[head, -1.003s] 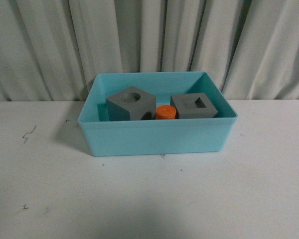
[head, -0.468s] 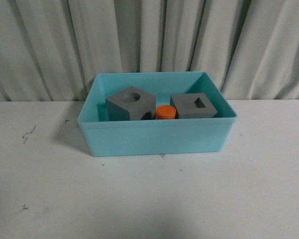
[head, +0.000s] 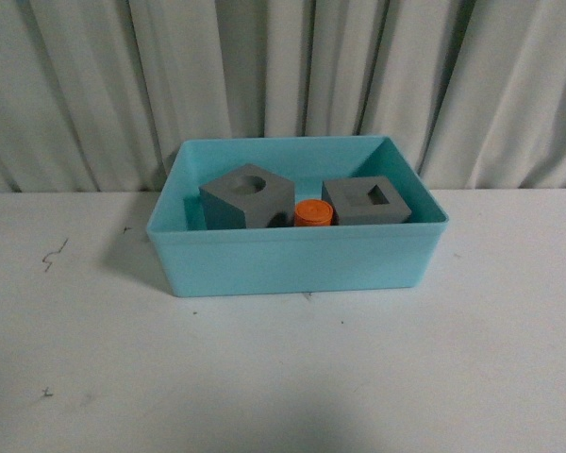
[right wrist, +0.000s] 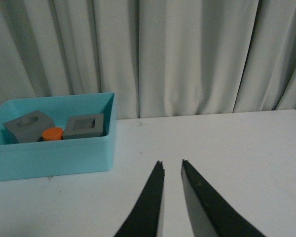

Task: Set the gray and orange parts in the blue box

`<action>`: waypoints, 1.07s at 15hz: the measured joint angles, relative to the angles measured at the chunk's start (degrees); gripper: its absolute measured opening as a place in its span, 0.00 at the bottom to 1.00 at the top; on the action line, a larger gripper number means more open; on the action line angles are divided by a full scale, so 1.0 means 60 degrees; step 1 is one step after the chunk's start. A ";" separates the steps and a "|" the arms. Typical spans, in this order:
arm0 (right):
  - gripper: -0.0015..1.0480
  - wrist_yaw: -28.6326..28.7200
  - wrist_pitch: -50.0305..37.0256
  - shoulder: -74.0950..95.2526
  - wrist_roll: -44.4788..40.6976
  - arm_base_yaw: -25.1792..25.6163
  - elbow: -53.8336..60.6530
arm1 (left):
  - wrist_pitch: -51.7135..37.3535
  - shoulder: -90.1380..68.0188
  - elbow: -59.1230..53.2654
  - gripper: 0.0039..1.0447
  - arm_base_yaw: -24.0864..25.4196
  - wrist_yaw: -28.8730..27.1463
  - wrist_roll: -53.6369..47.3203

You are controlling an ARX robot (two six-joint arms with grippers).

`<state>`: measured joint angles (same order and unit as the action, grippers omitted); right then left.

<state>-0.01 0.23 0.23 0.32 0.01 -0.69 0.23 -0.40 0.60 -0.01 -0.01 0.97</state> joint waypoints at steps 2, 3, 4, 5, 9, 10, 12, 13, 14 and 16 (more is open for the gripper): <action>0.28 -0.0004 0.0000 0.0000 0.0000 0.0000 0.0000 | 0.0000 0.0000 0.0000 0.94 0.0000 0.0000 0.0000; 0.38 0.0000 0.0000 0.0000 0.0000 0.0000 0.0000 | 0.0000 0.0000 0.0000 0.94 0.0000 0.0000 0.0000; 0.53 -0.0004 0.0000 0.0000 0.0000 0.0000 0.0000 | 0.0000 0.0000 0.0000 0.94 0.0000 0.0000 0.0000; 0.67 0.0000 0.0000 0.0000 0.0000 0.0000 0.0000 | 0.0000 0.0000 0.0000 0.94 0.0000 0.0000 0.0000; 0.93 0.0000 0.0000 0.0000 0.0004 0.0000 0.0000 | 0.0000 0.0000 0.0000 0.94 0.0000 0.0000 0.0000; 0.94 0.0000 0.0000 0.0000 0.0004 0.0000 0.0000 | 0.0000 0.0000 0.0000 0.94 0.0000 0.0000 0.0000; 0.94 0.0000 0.0000 0.0000 0.0004 0.0000 0.0000 | 0.0000 0.0000 0.0000 0.94 0.0000 0.0000 0.0000; 0.94 0.0000 0.0000 0.0000 0.0004 0.0000 0.0000 | 0.0004 0.0000 0.0000 0.94 0.0000 0.0000 0.0000; 0.94 0.0000 0.0000 0.0000 0.0004 0.0000 0.0000 | 0.0000 0.0000 0.0000 0.94 0.0000 0.0000 0.0000; 0.94 0.0000 0.0000 0.0000 0.0004 0.0000 0.0000 | 0.0000 0.0000 0.0000 0.94 0.0000 0.0000 0.0000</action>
<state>-0.01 0.23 0.23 0.34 0.01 -0.69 0.23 -0.40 0.60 -0.01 -0.01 0.97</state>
